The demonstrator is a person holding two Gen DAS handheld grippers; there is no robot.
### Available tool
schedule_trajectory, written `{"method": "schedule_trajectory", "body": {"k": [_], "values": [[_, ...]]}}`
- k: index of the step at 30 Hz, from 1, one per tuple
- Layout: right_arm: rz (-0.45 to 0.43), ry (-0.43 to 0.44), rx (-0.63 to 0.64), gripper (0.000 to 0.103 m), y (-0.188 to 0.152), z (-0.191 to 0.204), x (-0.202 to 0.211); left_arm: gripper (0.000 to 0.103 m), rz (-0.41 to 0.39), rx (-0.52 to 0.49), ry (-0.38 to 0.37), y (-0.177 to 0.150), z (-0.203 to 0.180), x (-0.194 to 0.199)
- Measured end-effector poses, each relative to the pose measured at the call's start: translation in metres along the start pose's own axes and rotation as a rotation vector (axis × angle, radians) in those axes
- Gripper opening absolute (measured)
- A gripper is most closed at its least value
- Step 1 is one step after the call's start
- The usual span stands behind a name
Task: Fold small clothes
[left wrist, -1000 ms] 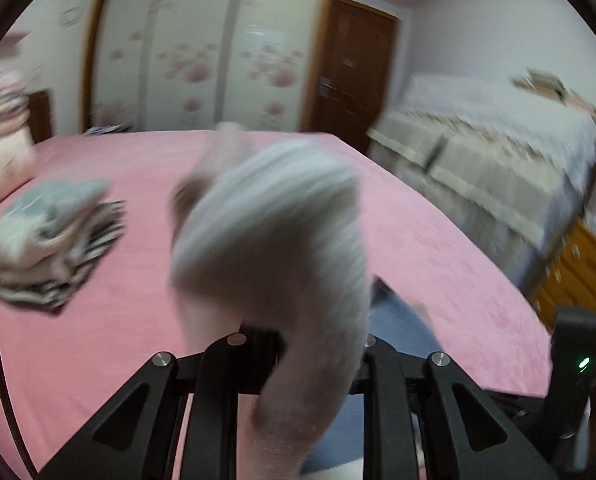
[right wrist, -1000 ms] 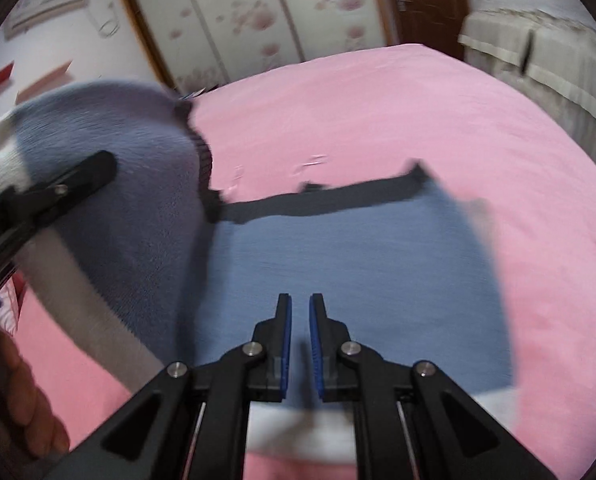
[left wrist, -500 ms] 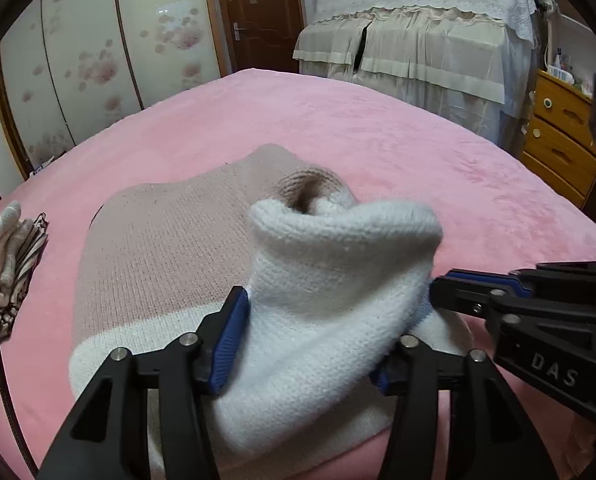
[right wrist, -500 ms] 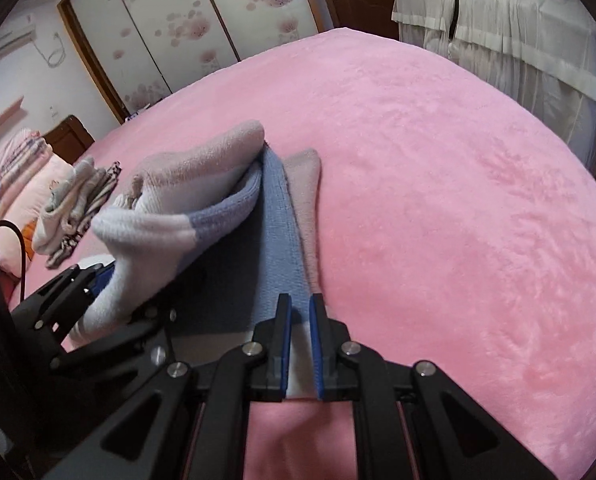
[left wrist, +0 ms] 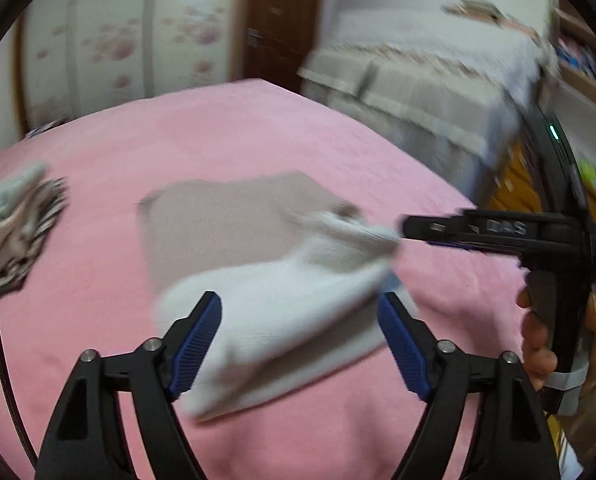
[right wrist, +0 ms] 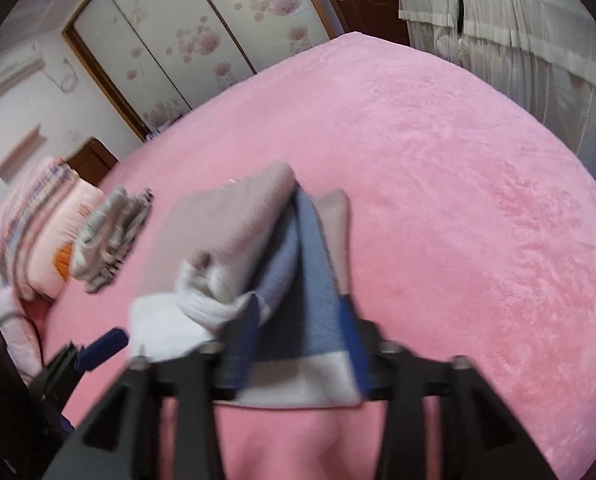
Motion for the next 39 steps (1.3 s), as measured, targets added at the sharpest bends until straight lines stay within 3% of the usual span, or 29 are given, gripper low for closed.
{"method": "schedule_trajectory", "body": {"k": [3,6,10,17,18,20,21,31,35,39], "values": [[0.015,0.052,-0.017,0.057,0.008,0.013,-0.001,0.084,-0.028,0.106,0.096,0.004,0.042,0.011],[0.067,0.112,-0.039,0.064,0.014,0.026,-0.013,0.084,0.01,0.184,0.19,0.0,0.078,0.004],[0.174,0.107,-0.041,0.067,0.019,0.033,-0.045,0.084,0.052,0.235,0.195,-0.007,0.101,-0.01],[0.329,0.102,-0.093,0.067,0.016,0.027,-0.086,0.084,0.102,0.23,0.174,-0.009,0.099,-0.04],[0.338,0.11,-0.101,0.066,0.015,0.026,-0.088,0.084,0.105,0.228,0.17,-0.009,0.098,-0.044],[0.346,0.132,-0.086,0.037,0.012,0.026,-0.088,0.084,0.112,0.225,0.17,-0.009,0.095,-0.048],[0.343,0.117,-0.074,0.028,0.011,0.024,-0.088,0.084,0.114,0.224,0.169,-0.008,0.094,-0.051],[0.198,0.015,0.025,0.024,-0.005,0.02,-0.032,0.085,0.134,0.199,0.114,-0.016,0.079,-0.056],[0.199,-0.033,0.045,0.024,-0.02,0.01,-0.027,0.09,0.145,0.169,0.12,-0.023,0.069,-0.059],[0.247,-0.064,0.003,0.025,-0.04,-0.016,-0.058,0.094,0.177,0.144,0.125,-0.032,0.065,-0.075]]}}
Point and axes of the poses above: each gripper's, at about its wrist camera, not at the fingertips, and x roughly against the way its jaws point, z to its left, y to its top, the point moved 6 cm from there along -x, roughly the way its jaws point, and after that the axes turned 2 degrees about y, right-handed, at the moved point
